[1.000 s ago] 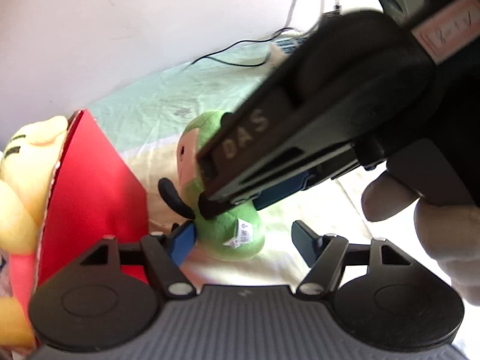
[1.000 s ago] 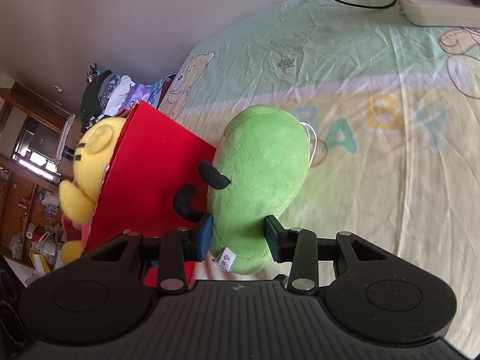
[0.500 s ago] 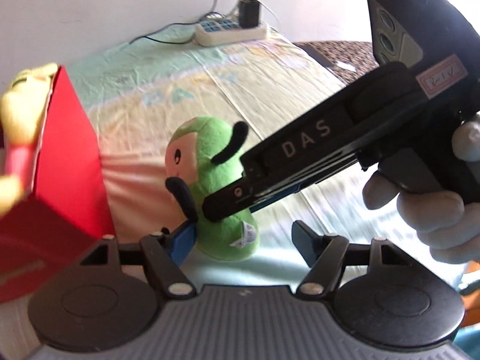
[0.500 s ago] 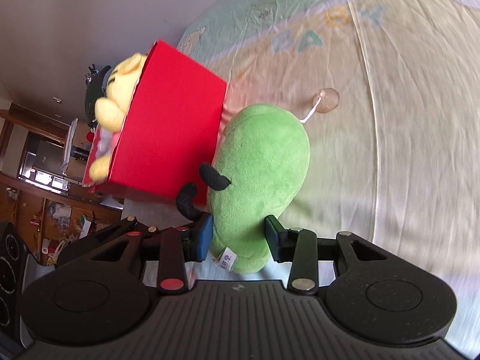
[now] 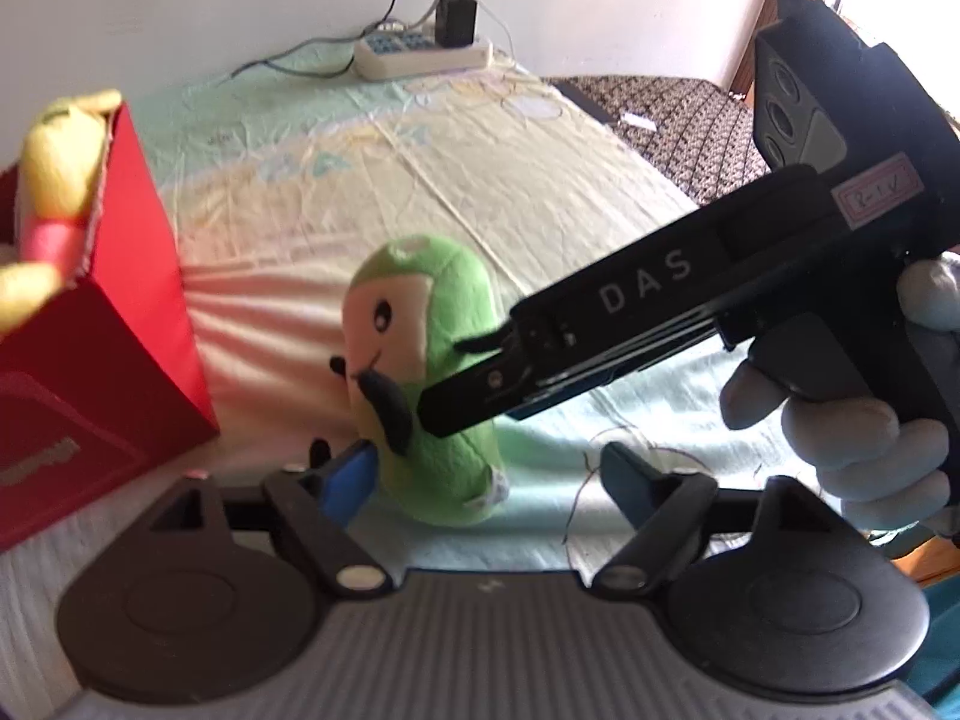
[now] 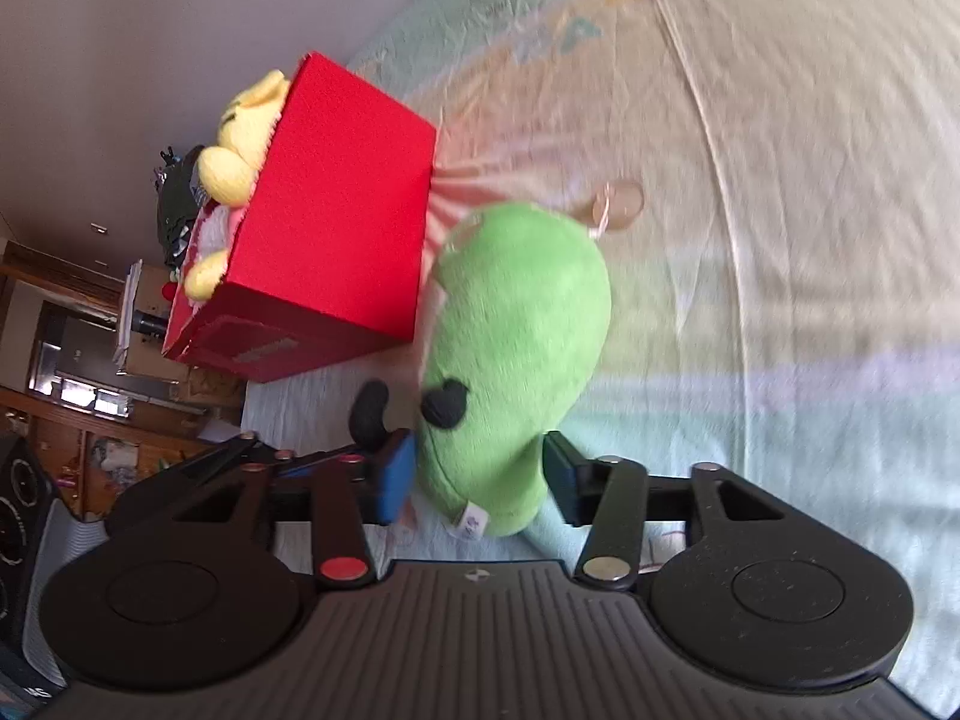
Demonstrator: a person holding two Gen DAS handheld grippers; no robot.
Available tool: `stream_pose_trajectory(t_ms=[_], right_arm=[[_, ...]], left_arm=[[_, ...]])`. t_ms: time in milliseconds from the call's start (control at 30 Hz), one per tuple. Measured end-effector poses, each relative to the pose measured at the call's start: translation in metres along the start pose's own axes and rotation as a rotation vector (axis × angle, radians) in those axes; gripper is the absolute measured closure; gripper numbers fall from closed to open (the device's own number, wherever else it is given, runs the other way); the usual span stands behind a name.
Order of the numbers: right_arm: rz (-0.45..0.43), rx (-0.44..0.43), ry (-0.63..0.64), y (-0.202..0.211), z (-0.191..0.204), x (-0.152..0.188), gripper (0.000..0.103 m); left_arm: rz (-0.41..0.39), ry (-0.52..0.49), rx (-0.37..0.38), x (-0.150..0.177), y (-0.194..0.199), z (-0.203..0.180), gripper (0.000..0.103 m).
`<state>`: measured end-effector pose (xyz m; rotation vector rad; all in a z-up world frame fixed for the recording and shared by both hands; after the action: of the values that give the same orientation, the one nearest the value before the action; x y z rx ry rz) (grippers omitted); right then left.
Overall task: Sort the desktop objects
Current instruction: 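Close the right gripper on the green bean plush's body, then lift the green bean plush and carry it over the red box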
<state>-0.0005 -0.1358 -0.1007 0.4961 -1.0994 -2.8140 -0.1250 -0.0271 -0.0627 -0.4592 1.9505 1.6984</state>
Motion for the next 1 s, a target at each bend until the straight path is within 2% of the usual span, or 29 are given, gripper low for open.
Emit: stream_pose_trajectory(t_ms=[167, 267, 400, 600, 700, 867, 1000], right_arm=[[-0.082, 0.019, 0.027, 0.015, 0.003, -0.008, 0.037], [-0.121, 0.031, -0.05, 0.014, -0.008, -0.015, 0.037], [-0.107, -0.011, -0.155, 0.005, -0.023, -0.021, 0.037], [-0.078, -0.037, -0.216, -0.012, -0.029, -0.02, 0.035], [-0.078, -0.046, -0.218, -0.012, -0.029, -0.019, 0.039], [-0.12, -0.02, -0.226, 0.01, -0.025, -0.008, 0.041], [-0.2, 0.02, -0.2, 0.036, -0.009, 0.004, 0.041]], left_arm=[[-0.058, 0.008, -0.011, -0.012, 0.012, 0.008, 0.012], [-0.052, 0.019, -0.034, -0.02, -0.004, 0.014, 0.02], [0.007, 0.073, -0.014, -0.027, -0.032, 0.024, 0.036], [0.011, 0.122, -0.031, -0.026, -0.041, 0.03, 0.035], [0.008, 0.119, -0.025, -0.025, -0.038, 0.029, 0.035], [-0.007, 0.113, 0.061, -0.028, -0.022, 0.027, 0.044], [-0.058, 0.055, 0.118, -0.031, -0.001, 0.02, 0.044]])
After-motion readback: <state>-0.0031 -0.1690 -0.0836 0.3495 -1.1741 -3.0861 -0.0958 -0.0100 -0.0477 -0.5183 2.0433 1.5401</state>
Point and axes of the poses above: each gripper's, at about its wrist camera, not at the fingertips, and y roughly against the way its jaws point, z to its left, x to its underside, the point moved 1 cm from there along -y, roughly the way its jaws point, and after that the axes turned 1 degree about -y, right-handed, at the moved point
